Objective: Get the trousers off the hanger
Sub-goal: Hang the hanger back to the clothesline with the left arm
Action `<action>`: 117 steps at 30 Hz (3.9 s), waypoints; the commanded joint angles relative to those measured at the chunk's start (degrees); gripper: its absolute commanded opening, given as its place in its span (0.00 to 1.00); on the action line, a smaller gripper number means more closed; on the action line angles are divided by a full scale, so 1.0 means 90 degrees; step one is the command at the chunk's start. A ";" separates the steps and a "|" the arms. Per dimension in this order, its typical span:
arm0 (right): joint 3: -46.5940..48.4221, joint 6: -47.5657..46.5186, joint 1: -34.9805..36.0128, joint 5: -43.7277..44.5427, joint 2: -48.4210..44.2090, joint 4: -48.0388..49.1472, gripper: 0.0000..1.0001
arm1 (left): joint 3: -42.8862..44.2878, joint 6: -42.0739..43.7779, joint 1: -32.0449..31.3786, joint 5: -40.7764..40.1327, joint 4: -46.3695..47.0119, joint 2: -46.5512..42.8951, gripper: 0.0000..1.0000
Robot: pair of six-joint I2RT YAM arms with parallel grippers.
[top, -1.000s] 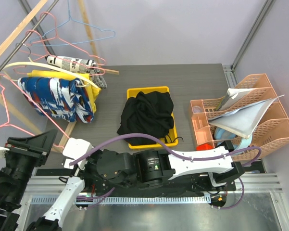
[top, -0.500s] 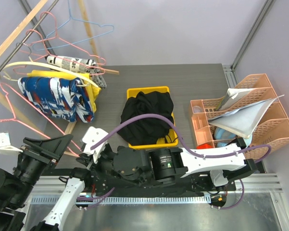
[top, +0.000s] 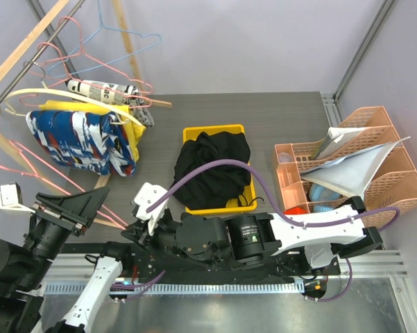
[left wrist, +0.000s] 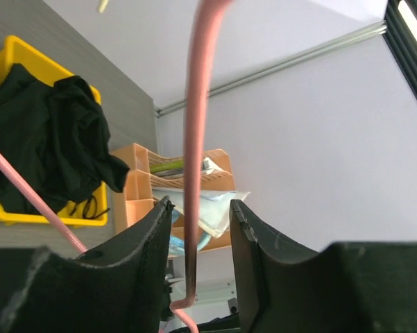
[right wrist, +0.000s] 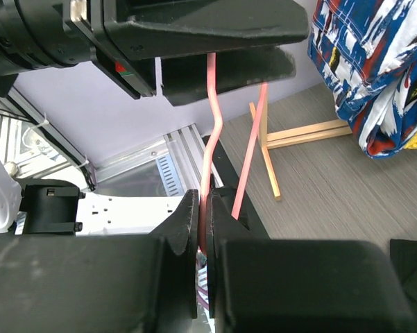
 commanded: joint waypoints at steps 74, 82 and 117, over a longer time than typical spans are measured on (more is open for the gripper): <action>-0.1936 0.2104 -0.0933 0.1631 -0.2149 -0.2066 0.75 | -0.1342 -0.3831 0.3342 0.7821 0.7300 0.2016 0.01; -0.1868 0.1761 -0.1655 0.0587 -0.1954 -0.2066 0.76 | -0.2289 -0.3022 0.2363 0.7870 0.6336 0.1656 0.01; -0.1311 0.0628 -0.4166 -0.2442 -0.1212 -0.2407 0.76 | -0.3393 0.1600 0.2333 0.0624 0.4154 0.0745 0.00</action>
